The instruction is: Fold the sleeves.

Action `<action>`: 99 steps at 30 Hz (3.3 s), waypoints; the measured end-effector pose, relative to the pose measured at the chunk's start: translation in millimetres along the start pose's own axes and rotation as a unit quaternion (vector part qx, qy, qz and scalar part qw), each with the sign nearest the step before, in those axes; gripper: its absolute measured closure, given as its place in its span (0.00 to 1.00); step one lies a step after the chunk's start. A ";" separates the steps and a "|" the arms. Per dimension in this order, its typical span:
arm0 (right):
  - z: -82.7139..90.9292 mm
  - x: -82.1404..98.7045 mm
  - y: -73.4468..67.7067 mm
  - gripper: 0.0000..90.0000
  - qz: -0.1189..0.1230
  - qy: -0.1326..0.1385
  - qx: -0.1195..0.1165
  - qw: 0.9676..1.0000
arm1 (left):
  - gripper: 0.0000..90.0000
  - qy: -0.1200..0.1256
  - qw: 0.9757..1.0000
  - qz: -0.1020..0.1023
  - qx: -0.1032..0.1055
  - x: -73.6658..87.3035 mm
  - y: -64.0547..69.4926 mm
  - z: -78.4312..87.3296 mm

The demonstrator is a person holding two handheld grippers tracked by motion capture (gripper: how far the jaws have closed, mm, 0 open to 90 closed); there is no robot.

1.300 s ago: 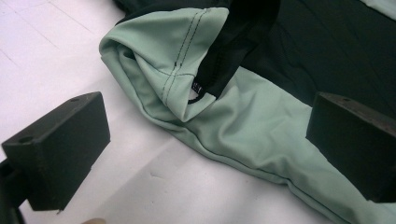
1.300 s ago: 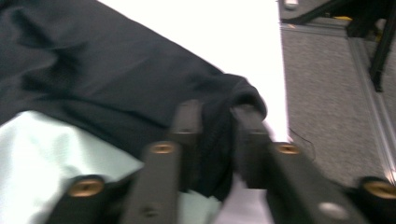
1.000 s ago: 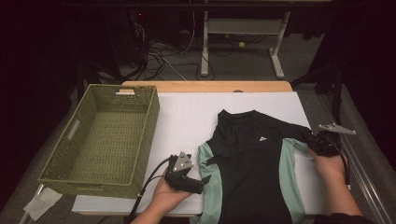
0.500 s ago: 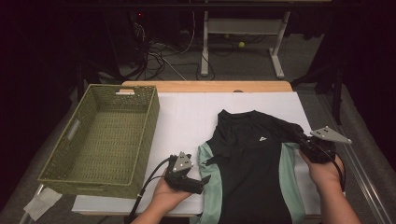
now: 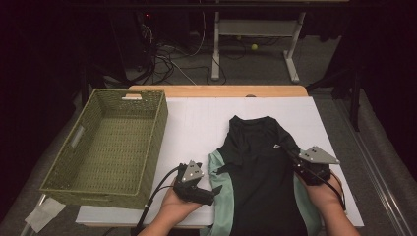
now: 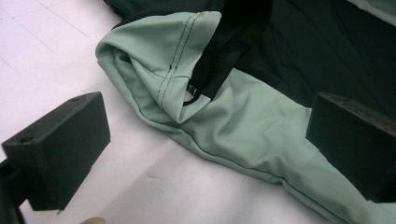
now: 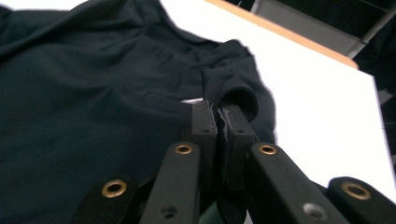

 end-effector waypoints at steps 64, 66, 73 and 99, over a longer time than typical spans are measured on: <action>44.9 68.5 -12.9 1.00 -0.051 -0.074 -0.075 0.993 | 0.89 -0.072 0.997 0.005 -0.005 10.8 14.5 13.7; 50.7 68.2 -18.7 1.00 -0.047 -0.069 -0.079 0.993 | 0.89 -0.071 0.997 0.007 -0.009 14.0 14.1 19.6; 69.6 74.3 -34.4 0.98 -0.040 -0.059 -0.092 0.993 | 0.88 -0.070 0.997 0.013 -0.009 26.3 19.5 31.3; 59.4 61.5 -7.1 0.14 -0.110 0.022 -0.068 0.991 | 0.05 0.001 1.000 0.030 -0.003 -11.9 5.5 36.4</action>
Point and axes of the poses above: each handheld gripper's, and its own axes: z roughly backward along the jaws, x roughly out of its underside, y roughly to its right, the point moved 3 cm from there along -z, roughly forward along the jaws, and after that the axes turned 2 degrees about -y, right-handed, at the moved point
